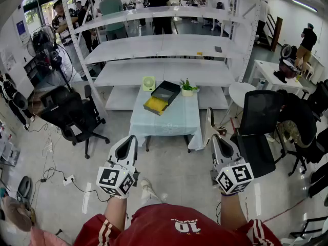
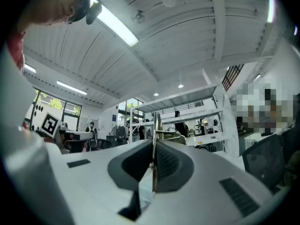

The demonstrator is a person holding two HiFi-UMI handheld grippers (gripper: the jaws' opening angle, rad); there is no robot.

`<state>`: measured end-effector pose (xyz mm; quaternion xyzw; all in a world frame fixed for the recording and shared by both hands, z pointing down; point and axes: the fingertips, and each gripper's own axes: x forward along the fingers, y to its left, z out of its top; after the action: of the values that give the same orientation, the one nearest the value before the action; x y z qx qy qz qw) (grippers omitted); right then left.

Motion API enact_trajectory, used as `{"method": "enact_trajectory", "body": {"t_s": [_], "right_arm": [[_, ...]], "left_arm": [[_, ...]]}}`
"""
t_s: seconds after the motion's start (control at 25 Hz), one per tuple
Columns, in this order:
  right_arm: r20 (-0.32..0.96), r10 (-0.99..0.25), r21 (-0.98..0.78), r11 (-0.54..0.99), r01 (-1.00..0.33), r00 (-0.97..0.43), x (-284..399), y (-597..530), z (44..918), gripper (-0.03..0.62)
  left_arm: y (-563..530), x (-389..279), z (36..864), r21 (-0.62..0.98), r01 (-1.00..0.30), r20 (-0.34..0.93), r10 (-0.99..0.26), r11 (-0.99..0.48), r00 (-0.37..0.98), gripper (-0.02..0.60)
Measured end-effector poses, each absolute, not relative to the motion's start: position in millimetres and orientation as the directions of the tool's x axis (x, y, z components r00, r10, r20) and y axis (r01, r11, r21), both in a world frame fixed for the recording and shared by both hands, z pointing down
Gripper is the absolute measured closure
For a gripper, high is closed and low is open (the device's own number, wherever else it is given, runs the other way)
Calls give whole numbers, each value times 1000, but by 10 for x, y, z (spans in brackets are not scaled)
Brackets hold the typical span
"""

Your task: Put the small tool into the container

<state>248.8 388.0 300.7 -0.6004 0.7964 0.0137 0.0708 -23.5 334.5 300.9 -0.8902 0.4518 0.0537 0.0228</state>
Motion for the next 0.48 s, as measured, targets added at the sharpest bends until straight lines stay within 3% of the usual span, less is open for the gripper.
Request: {"method": "enact_trajectory", "body": {"t_s": [0.48], "right_arm": [[-142, -954, -61, 274, -960, -264, 2497, 3828, 2960, 585]], "left_arm": [[3268, -225, 2981, 4, -807, -116, -802, -591, 587, 580]]}}
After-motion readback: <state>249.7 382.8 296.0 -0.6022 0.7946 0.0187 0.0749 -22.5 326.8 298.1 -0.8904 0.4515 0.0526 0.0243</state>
